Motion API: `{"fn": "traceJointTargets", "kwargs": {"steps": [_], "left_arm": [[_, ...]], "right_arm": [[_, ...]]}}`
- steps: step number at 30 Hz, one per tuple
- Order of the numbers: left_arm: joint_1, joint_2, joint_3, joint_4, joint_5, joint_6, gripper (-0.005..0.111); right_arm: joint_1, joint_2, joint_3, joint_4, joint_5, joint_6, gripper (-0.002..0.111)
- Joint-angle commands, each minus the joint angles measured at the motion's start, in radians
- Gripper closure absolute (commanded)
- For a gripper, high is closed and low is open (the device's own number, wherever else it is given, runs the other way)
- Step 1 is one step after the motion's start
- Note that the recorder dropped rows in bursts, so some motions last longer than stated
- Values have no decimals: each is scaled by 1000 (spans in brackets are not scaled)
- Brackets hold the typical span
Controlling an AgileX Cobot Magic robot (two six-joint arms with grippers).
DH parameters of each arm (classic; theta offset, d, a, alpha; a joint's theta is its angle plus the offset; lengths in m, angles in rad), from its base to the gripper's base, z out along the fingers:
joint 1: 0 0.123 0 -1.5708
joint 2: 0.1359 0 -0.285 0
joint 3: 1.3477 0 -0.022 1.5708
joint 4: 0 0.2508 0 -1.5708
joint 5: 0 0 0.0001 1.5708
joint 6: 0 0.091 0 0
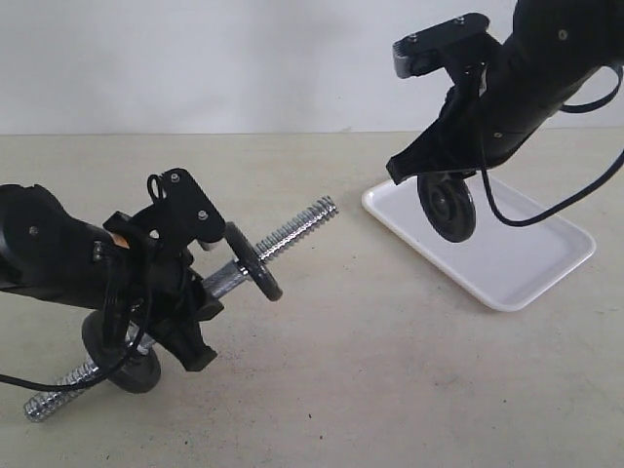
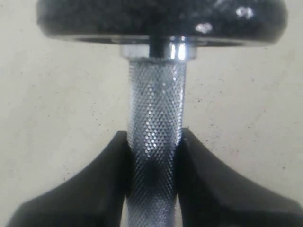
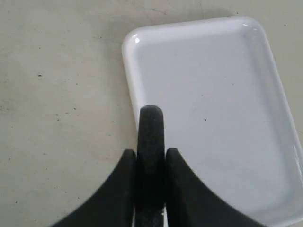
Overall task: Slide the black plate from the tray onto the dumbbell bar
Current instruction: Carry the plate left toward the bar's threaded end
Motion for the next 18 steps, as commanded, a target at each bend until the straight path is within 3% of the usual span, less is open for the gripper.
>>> {"fn": "traceJointTargets", "kwargs": {"steps": [1,18], "left_arm": [[-23,-41,-32,-28,-281,2,102],[-23,-41,-32,-40,-283,-55,102]], "right_arm": [[8,-28,-6,-14,-23,-10,108],[135,-28,-12,-108,-22,115,108]]}}
